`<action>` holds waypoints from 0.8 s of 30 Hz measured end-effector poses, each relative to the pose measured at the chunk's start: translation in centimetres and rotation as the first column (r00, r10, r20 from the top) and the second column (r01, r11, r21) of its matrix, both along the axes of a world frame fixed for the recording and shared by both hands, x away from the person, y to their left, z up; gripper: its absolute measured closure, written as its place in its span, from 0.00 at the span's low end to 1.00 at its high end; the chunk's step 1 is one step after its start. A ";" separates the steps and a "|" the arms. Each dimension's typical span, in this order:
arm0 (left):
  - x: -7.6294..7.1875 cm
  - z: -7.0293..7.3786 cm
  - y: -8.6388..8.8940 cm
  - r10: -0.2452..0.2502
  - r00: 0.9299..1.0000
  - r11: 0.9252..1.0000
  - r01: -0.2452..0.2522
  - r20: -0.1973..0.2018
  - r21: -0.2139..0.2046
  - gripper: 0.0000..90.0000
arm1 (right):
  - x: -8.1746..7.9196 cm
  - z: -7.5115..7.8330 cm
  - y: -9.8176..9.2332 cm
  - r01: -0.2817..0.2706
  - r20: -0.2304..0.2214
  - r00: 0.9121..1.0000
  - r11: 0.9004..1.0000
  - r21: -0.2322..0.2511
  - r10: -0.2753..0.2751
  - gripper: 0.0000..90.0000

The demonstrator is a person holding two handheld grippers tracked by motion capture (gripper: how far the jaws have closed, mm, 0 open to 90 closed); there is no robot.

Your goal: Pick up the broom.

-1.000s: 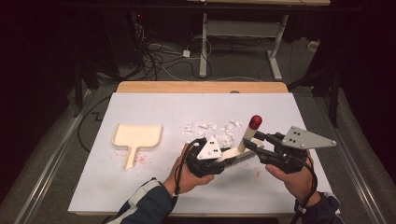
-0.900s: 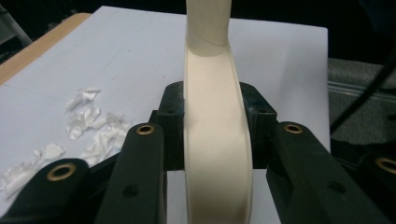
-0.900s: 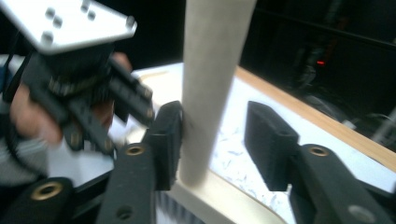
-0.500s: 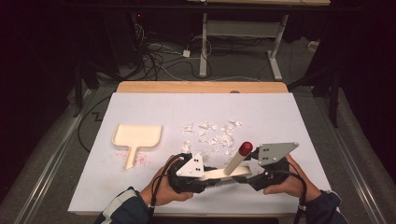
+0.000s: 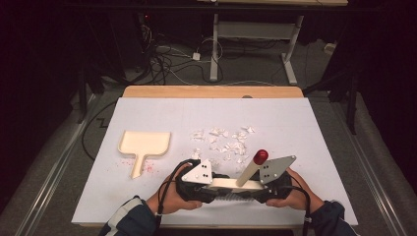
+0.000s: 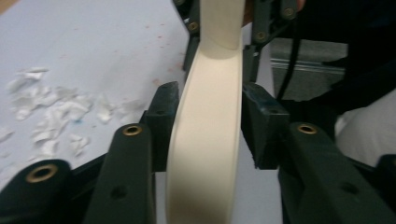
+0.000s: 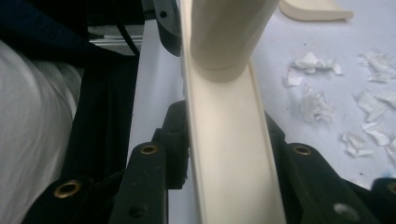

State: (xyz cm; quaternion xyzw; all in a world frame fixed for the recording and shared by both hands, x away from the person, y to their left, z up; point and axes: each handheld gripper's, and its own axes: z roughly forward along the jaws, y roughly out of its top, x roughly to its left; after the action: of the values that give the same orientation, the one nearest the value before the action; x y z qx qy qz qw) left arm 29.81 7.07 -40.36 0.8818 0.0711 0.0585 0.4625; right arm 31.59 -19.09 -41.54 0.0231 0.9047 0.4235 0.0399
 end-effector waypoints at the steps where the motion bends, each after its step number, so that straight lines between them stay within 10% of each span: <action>1: 0.0 0.1 0.2 0.014 1.000 1.000 -0.014 0.007 0.000 0.61 | 0.0 0.1 0.0 0.006 0.016 1.000 1.000 0.000 -0.006 0.74; 5: -0.3 0.9 1.6 0.124 0.991 0.992 -0.123 0.055 -0.010 0.45 | 0.0 0.4 -0.3 0.052 0.032 0.998 0.999 0.002 -0.052 0.75; 9: -0.7 1.5 4.0 0.246 0.962 0.969 -0.242 0.119 -0.051 0.32 | 0.5 0.7 -1.2 0.112 0.047 0.993 0.994 0.008 -0.113 0.76; 13: -1.2 0.9 6.9 0.382 0.901 0.923 -0.381 0.205 -0.049 0.25 | 1.1 1.1 -2.0 0.163 0.056 0.985 0.986 0.031 -0.164 0.76; 18: -1.7 -1.2 10.6 0.519 0.817 0.847 -0.531 0.249 -0.025 0.23 | 1.6 1.4 -2.4 0.214 0.069 0.974 0.976 0.047 -0.217 0.76; 24: -2.5 -3.8 14.0 0.599 0.768 0.784 -0.620 0.229 0.031 0.23 | 2.0 1.6 -2.8 0.260 0.084 0.961 0.964 0.064 -0.265 0.76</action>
State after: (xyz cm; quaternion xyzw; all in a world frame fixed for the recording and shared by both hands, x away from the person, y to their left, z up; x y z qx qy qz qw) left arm 27.33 21.10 -44.17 0.8227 0.3020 0.3004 0.3764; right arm 33.59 -21.85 -39.91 0.1241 0.8795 0.4386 0.1367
